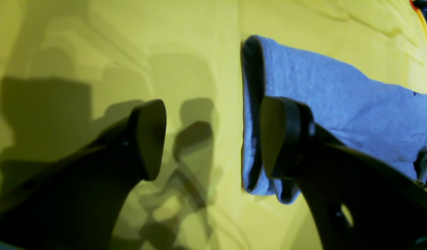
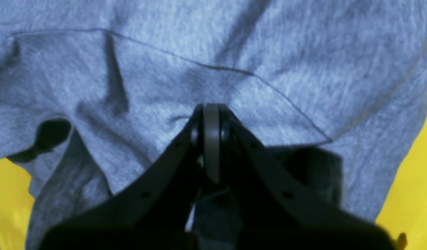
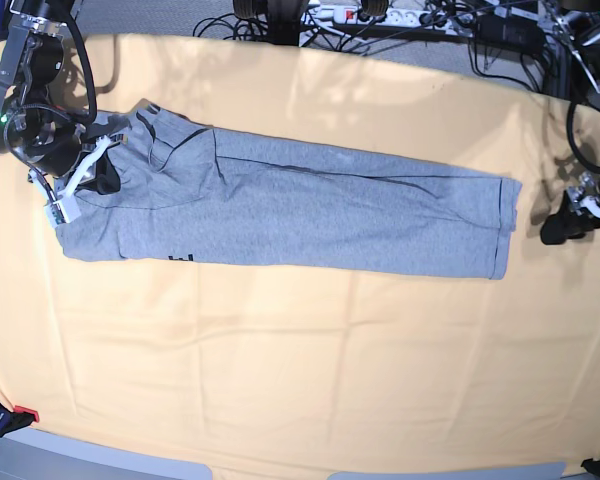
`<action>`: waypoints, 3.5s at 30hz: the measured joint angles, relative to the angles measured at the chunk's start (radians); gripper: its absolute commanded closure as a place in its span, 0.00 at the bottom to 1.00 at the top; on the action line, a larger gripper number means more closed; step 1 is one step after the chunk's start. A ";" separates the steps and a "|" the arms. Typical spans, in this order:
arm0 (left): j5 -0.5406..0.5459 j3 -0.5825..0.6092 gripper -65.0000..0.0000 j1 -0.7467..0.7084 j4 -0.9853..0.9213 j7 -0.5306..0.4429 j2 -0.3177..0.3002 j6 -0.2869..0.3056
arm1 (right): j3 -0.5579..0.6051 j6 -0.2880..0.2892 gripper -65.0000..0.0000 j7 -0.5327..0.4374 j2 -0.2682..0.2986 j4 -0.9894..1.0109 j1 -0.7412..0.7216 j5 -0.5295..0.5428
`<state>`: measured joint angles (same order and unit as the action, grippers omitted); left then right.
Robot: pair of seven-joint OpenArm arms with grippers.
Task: Layout the t-shirt on the table in an organized manner, then fold the t-shirt properly
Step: 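Hold the strip ends with both grippers and adjust the tucked ends, then fold the strip end held by the left gripper toward the right gripper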
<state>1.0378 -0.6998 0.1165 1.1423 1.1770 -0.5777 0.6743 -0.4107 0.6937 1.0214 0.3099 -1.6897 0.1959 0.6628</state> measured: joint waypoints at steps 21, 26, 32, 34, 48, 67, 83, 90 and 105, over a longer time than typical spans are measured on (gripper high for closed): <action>0.014 0.263 0.33 0.010 0.008 -0.084 0.061 -0.035 | 0.000 0.000 1.00 0.015 0.000 0.001 0.000 0.019; 0.083 0.270 0.36 0.014 0.008 0.002 0.088 -0.034 | 0.000 0.000 1.00 0.015 0.000 0.001 0.000 0.018; 0.093 0.275 0.81 0.011 0.008 0.034 0.095 -0.035 | 0.000 0.000 1.00 0.015 0.000 0.001 0.000 0.018; 0.080 0.275 1.00 0.012 0.005 0.039 0.098 -0.037 | 0.000 0.000 1.00 0.015 0.000 0.001 0.000 0.019; 0.053 0.280 1.00 0.094 0.000 0.077 0.098 -0.038 | 0.000 0.000 1.00 0.049 0.000 0.001 -0.035 0.018; 0.001 0.281 1.00 0.092 0.000 0.047 -0.023 -0.038 | 0.000 -0.001 1.00 0.071 0.002 0.002 -0.048 0.204; 0.338 0.281 1.00 0.092 0.001 0.225 -0.024 0.016 | 0.010 -0.001 1.00 0.025 -0.058 0.002 -0.045 0.045; 0.418 0.281 1.00 0.092 0.001 0.235 -0.021 0.016 | 0.029 -0.001 1.00 -0.020 -0.075 0.002 -0.005 0.023; 0.414 0.281 1.00 0.094 0.153 0.235 0.051 -0.023 | 0.031 -0.001 1.00 -0.034 -0.075 0.002 -0.005 0.017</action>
<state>1.4513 -0.4191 0.2104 1.2949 1.4117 -0.5262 0.6518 -0.3801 0.6930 0.9871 0.2348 -1.6882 0.1909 0.6800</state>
